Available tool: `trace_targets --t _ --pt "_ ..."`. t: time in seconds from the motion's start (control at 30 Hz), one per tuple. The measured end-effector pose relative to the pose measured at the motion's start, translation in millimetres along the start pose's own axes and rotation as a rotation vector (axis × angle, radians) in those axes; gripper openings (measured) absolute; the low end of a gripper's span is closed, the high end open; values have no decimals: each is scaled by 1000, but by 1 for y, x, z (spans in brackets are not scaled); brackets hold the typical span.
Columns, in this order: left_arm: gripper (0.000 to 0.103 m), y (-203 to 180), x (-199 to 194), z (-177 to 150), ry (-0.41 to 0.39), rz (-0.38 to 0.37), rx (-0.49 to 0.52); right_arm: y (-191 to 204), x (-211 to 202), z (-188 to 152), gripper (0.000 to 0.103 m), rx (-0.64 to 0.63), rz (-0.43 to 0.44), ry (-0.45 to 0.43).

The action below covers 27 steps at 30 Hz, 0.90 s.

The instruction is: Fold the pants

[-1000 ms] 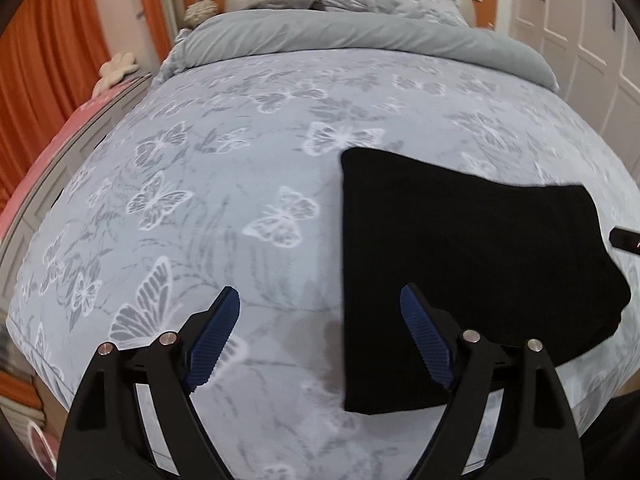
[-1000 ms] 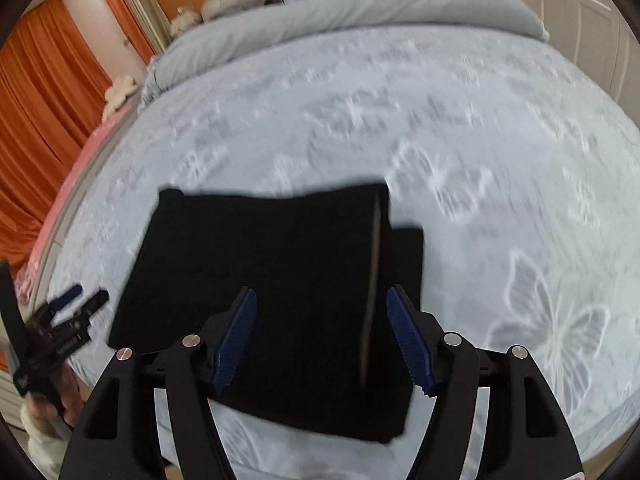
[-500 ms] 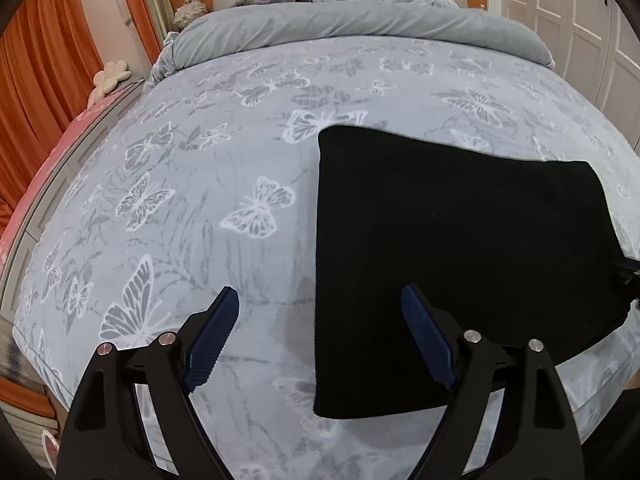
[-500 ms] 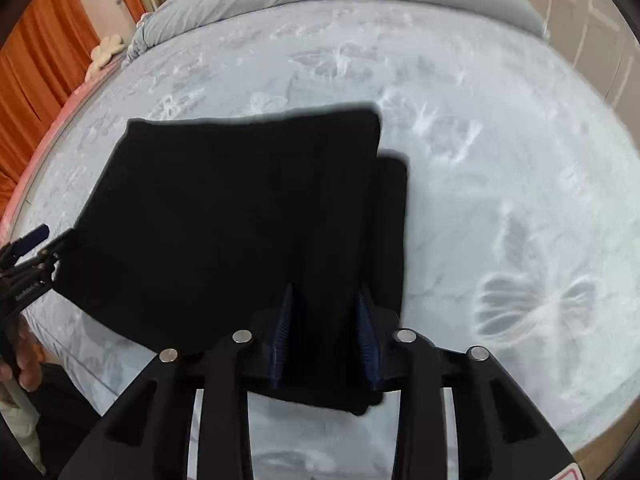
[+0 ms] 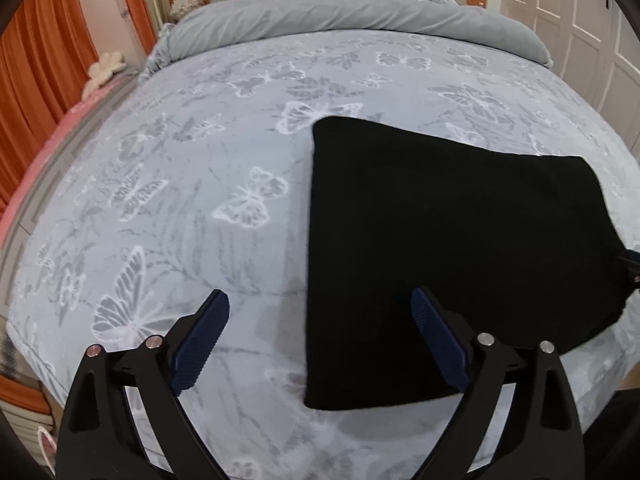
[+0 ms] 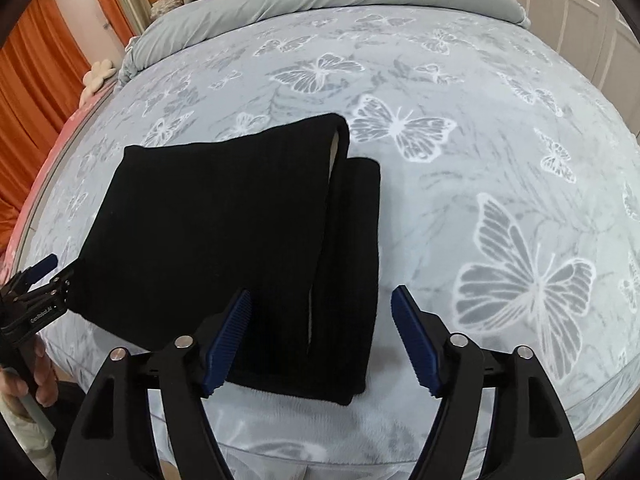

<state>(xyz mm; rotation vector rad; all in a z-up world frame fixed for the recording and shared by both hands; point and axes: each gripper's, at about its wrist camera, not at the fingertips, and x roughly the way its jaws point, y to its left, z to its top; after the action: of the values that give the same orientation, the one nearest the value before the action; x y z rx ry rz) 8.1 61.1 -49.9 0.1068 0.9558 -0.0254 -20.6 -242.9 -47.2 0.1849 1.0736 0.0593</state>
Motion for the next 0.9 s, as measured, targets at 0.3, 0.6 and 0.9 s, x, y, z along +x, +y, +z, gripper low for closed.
trace_targets --t 0.3,0.6,0.9 --pt "90 -8 3 -8 46 -78 15 -5 8 -9 75 56 107 57" --pt "96 22 44 -10 264 -437 -305 -22 30 -12 86 218 264 153" --pt "61 40 69 1 310 -521 -469 -22 51 2 47 286 337 124"
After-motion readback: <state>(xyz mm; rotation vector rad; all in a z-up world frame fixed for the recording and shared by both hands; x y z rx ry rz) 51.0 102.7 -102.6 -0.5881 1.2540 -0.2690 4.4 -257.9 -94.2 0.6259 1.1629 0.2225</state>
